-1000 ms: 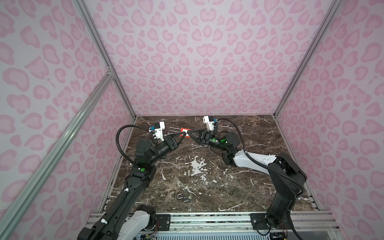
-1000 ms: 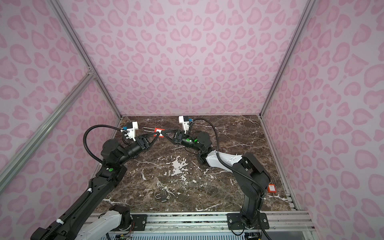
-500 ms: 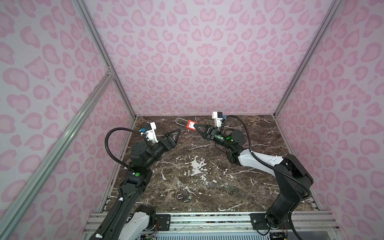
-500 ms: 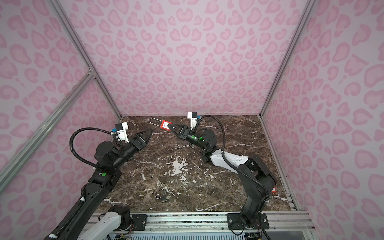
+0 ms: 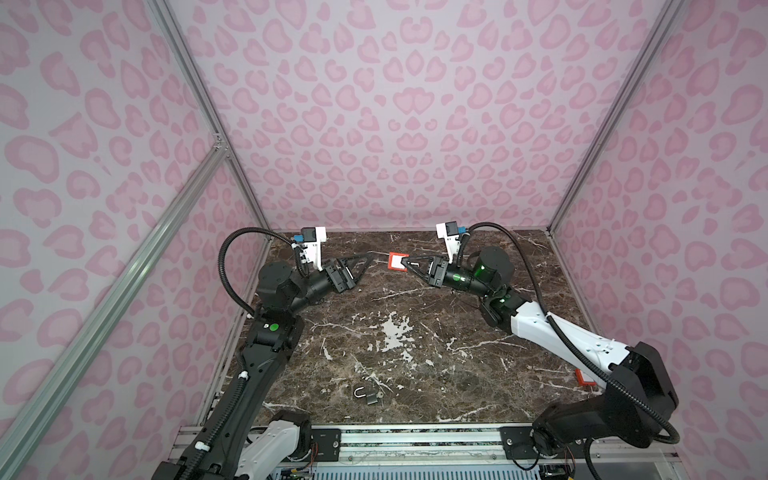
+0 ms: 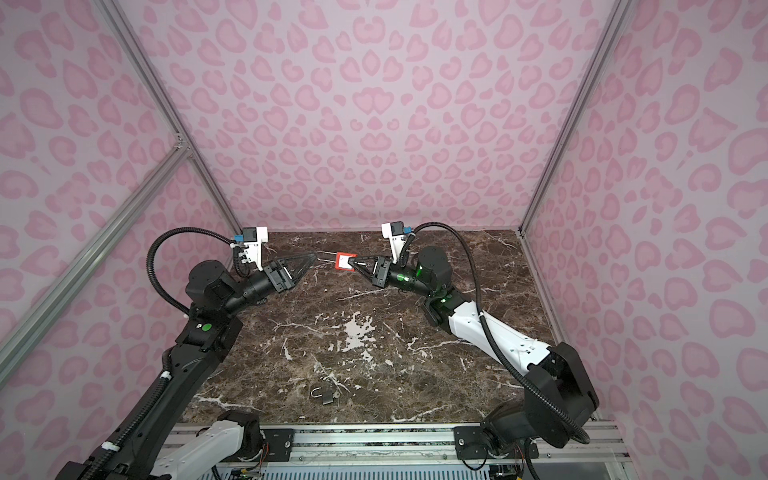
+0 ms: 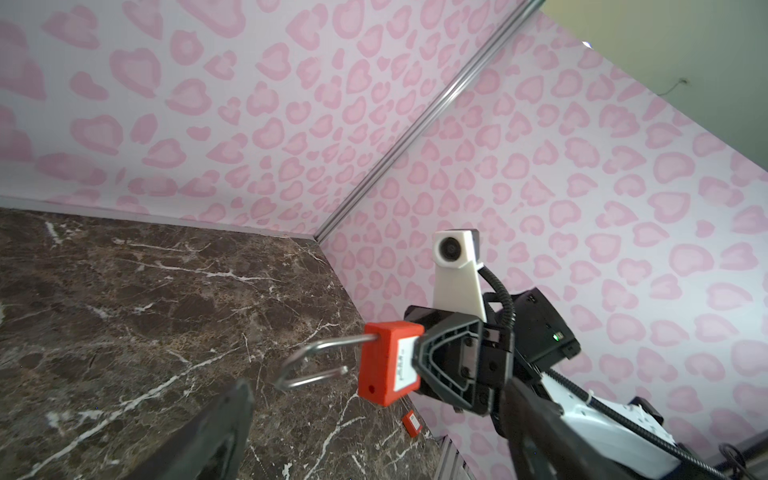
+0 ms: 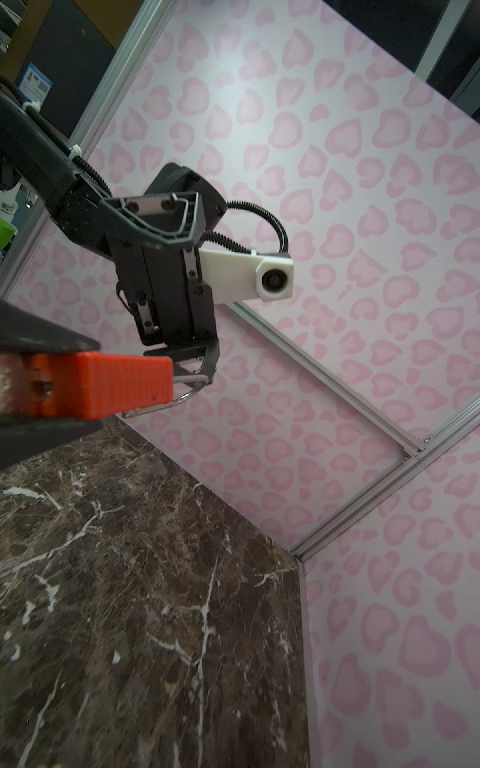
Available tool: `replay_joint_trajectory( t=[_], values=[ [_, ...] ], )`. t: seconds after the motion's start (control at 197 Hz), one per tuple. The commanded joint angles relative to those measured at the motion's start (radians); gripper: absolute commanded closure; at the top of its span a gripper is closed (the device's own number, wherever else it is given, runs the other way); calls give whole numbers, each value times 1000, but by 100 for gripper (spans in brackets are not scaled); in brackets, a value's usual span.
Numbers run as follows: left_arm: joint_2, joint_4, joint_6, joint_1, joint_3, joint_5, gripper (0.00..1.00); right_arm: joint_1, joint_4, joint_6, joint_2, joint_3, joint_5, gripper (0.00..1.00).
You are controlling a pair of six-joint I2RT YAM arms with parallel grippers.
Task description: Lock with the key
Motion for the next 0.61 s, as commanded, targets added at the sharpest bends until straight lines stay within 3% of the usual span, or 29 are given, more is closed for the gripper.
replay_joint_trajectory(
  t=[0.0,0.37,0.603],
  values=[
    [-16,27,52,2,22,51,6,-16,-122,-97,-18,16,-77,100],
    [59,31,44,0,56,158,9,-28,-96,-55,-41,35,-167,100],
    [69,21,42,-2,50,165,25,-38,-2,21,-22,39,-200,100]
  ],
)
